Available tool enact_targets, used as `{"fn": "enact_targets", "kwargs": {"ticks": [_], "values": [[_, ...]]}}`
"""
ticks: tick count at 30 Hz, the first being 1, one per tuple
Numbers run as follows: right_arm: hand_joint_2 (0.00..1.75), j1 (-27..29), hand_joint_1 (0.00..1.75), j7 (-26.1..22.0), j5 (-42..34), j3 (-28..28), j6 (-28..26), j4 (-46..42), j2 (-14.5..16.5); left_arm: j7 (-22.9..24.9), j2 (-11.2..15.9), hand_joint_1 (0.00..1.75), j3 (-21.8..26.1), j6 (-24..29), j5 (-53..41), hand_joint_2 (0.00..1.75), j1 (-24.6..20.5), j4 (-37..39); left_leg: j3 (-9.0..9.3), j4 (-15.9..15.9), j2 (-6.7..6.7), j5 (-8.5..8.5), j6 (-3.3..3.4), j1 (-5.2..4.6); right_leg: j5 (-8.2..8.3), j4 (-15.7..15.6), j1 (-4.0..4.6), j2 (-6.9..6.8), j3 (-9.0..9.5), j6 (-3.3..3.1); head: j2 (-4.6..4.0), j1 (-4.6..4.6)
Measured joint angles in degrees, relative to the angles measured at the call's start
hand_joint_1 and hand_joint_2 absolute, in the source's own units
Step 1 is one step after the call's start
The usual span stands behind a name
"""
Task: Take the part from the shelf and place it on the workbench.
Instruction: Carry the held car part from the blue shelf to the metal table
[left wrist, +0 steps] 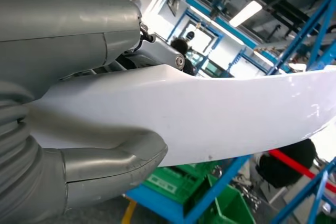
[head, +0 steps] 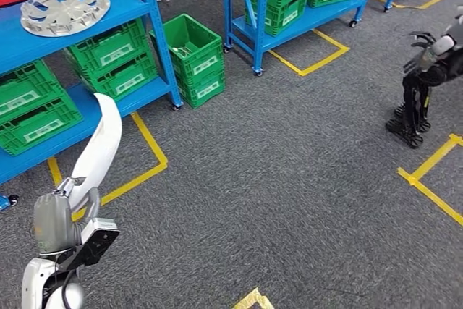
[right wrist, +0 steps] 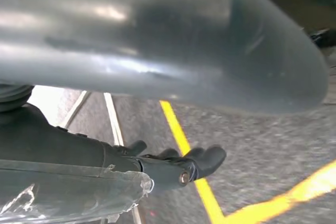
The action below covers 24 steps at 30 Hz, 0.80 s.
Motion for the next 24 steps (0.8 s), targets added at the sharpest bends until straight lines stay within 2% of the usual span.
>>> {"fn": "enact_targets", "kwargs": {"ticks": [1, 2, 3, 4, 5, 6, 7, 8, 9, 10, 11, 13, 14, 15, 16, 17, 19, 20, 21, 23, 24], "values": [[0.0, 0.04, 0.0, -0.02, 0.03, -0.02, 0.12, 0.0, 0.0, -0.01, -0.02, 1.75, 0.07, -0.02, 0.05, 1.75, -0.02, 0.04, 1.04, -0.1, -0.1, 1.41, 0.11, -0.06, 0.87, 0.06, 0.01, 0.57, -1.13, 0.05, 0.0, 0.01], [0.0, 0.06, 0.0, -0.05, 0.07, -0.03, 0.22, 0.0, 0.0, -0.01, -0.04, 1.75, 0.14, -0.06, 0.19, 1.75, -0.05, 0.04, 2.87, -1.93, -0.37, 3.2, 0.25, -0.08, 1.65, 0.13, -0.01, 1.17, -2.2, 0.16, 0.0, 0.01], [0.0, 0.05, 0.0, -0.08, 0.11, -0.05, 0.32, 0.0, 0.0, -0.01, -0.07, 1.75, 0.24, -0.16, 0.36, 1.75, -0.11, 0.04, 5.51, -5.13, -1.15, 4.38, 0.42, -0.07, 2.4, 0.28, -0.02, 1.78, -3.25, 0.34, 0.0, 0.0], [0.0, 0.01, 0.0, -0.11, 0.17, -0.08, 0.36, 0.0, 0.0, -0.01, -0.11, 1.75, 0.38, -0.31, 0.65, 1.75, -0.16, 0.04, 8.55, -9.34, -2.1, 4.48, 0.64, -0.02, 3.02, 0.56, 0.07, 2.37, -4.17, 0.56, 0.0, 0.01], [0.0, -0.02, 0.0, -0.13, 0.25, -0.11, 0.39, 0.0, 0.0, -0.01, -0.18, 1.75, 0.54, -0.55, 0.99, 1.75, -0.2, 0.07, 10.82, -12.73, -2.9, 3.89, 0.84, 0.0, 3.6, 0.84, 0.16, 2.89, -4.81, 0.8, 0.0, 0.05], [0.0, -0.01, 0.0, -0.14, 0.33, -0.15, 0.41, 0.0, 0.0, -0.01, -0.29, 1.75, 0.76, -0.81, 1.36, 1.75, -0.22, 0.12, 12.3, -15.08, -3.41, 3.06, 1.05, -0.04, 4.2, 1.0, 0.23, 3.33, -5.23, 1.06, 0.0, 0.03], [0.0, 0.07, 0.0, -0.15, 0.42, -0.2, 0.43, 0.0, 0.0, -0.01, -0.43, 1.75, 0.99, -1.1, 1.8, 1.75, -0.22, 0.18, 12.83, -16.19, -3.28, 2.62, 1.31, -0.13, 4.77, 0.99, 0.27, 3.76, -5.45, 1.33, 0.0, 0.04], [0.0, 0.26, 0.0, -0.15, 0.51, -0.26, 0.44, 0.0, -0.03, -0.01, -0.61, 1.75, 1.2, -1.4, 2.18, 1.75, -0.24, 0.25, 12.55, -16.1, -2.69, 2.84, 1.6, -0.07, 5.37, 0.84, 0.19, 4.14, -5.61, 1.56, 0.0, -0.01], [0.0, 0.48, 0.0, -0.15, 0.59, -0.31, 0.46, 0.0, -0.04, -0.02, -0.78, 1.75, 1.4, -1.65, 2.5, 1.75, -0.3, 0.3, 12.38, -16.09, -2.16, 3.25, 1.93, -0.01, 5.34, 1.0, 0.17, 3.96, -5.86, 1.84, -0.01, 0.02], [0.0, 0.68, 0.0, -0.15, 0.64, -0.35, 0.48, 0.0, -0.05, -0.04, -0.93, 1.75, 1.59, -1.86, 2.75, 1.75, -0.32, 0.34, 12.14, -16.13, -1.59, 3.74, 2.3, 0.11, 4.39, 2.14, 0.13, 3.25, -6.42, 2.17, -0.01, 0.34], [0.0, 0.8, 0.0, -0.15, 0.72, -0.38, 0.51, 0.0, -0.05, -0.08, -1.08, 1.75, 1.83, -1.99, 2.91, 1.75, -0.31, 0.39, 11.79, -16.17, -0.99, 4.24, 2.54, 0.26, 2.57, 4.56, 0.03, 2.18, -7.38, 2.53, -0.01, 0.63], [0.0, 0.76, 0.0, -0.15, 0.87, -0.41, 0.56, 0.0, -0.02, -0.19, -1.29, 1.75, 2.34, -2.02, 3.06, 1.75, -0.17, 0.55, 10.95, -16.12, 0.09, 5.0, 2.67, 0.22, -2.56, 12.51, -0.39, -0.03, -10.01, 3.37, 0.0, 1.19], [0.0, 0.74, 0.0, -0.16, 0.97, -0.42, 0.59, 0.0, -0.03, -0.28, -1.4, 1.75, 2.57, -1.98, 3.07, 1.75, -0.12, 0.67, 10.53, -16.1, 0.71, 5.31, 2.52, 0.24, -4.41, 16.05, -0.7, -0.59, -10.89, 3.71, 0.0, 1.19], [0.0, 0.76, 0.0, -0.17, 1.06, -0.43, 0.61, 0.0, -0.03, -0.4, -1.52, 1.75, 2.72, -1.95, 3.05, 1.75, -0.09, 0.81, 10.19, -16.07, 1.32, 5.57, 2.35, 0.28, -5.33, 17.9, -1.0, -0.93, -10.84, 3.98, 0.0, 1.19], [0.0, 0.8, 0.0, -0.17, 1.14, -0.44, 0.63, 0.0, -0.04, -0.57, -1.65, 1.75, 2.83, -1.93, 3.04, 1.75, -0.08, 0.97, 9.93, -16.04, 1.92, 5.78, 2.14, 0.37, -5.26, 17.38, -1.28, -1.2, -9.54, 4.2, 0.0, 1.2], [0.0, 0.83, 0.0, -0.18, 1.2, -0.46, 0.66, 0.0, -0.04, -0.77, -1.8, 1.75, 2.91, -1.93, 3.01, 1.75, -0.08, 1.12, 9.81, -16.03, 2.49, 5.93, 1.91, 0.5, -4.37, 14.53, -1.52, -1.54, -7.07, 4.36, 0.0, 1.2], [0.0, 0.71, 0.0, -0.25, 1.37, -0.47, 0.73, 0.0, -0.01, -1.14, -2.01, 1.75, 3.09, -1.93, 2.96, 1.75, -0.08, 1.33, 9.74, -15.99, 3.52, 6.06, 1.28, 0.61, -2.73, 6.37, -1.67, -3.13, -1.32, 4.48, 0.0, 1.22], [0.0, 0.61, 0.0, -0.29, 1.46, -0.48, 0.77, 0.0, 0.02, -1.3, -2.06, 1.75, 3.24, -1.92, 2.94, 1.75, -0.07, 1.38, 9.71, -15.96, 3.92, 6.11, 0.89, 0.56, -2.38, 3.59, -1.56, -3.67, 0.43, 4.16, 0.0, 1.16], [0.0, 0.58, 0.0, -0.34, 1.57, -0.48, 0.8, 0.0, 0.05, -1.46, -2.09, 1.75, 3.39, -1.91, 2.93, 1.75, -0.08, 1.4, 9.67, -15.98, 4.25, 6.19, 0.48, 0.47, -2.42, 2.21, -1.39, -3.98, 1.14, 3.71, 0.0, 1.12], [0.0, 0.65, 0.0, -0.37, 1.75, -0.48, 0.84, 0.0, 0.07, -1.73, -2.25, 1.75, 3.64, -1.9, 2.95, 1.75, -0.12, 1.42, 9.64, -16.16, 4.86, 6.42, -0.29, 0.45, -2.36, 2.12, -1.06, -3.25, 0.72, 2.52, 0.0, 1.02], [0.0, 0.71, 0.0, -0.37, 1.82, -0.49, 0.84, 0.0, 0.07, -1.82, -2.33, 1.75, 3.73, -1.9, 2.96, 1.75, -0.16, 1.42, 9.61, -16.12, 4.73, 6.27, -0.65, 0.55, -2.24, 2.05, -1.06, -2.85, 0.55, 2.07, 0.0, 0.99]]}}
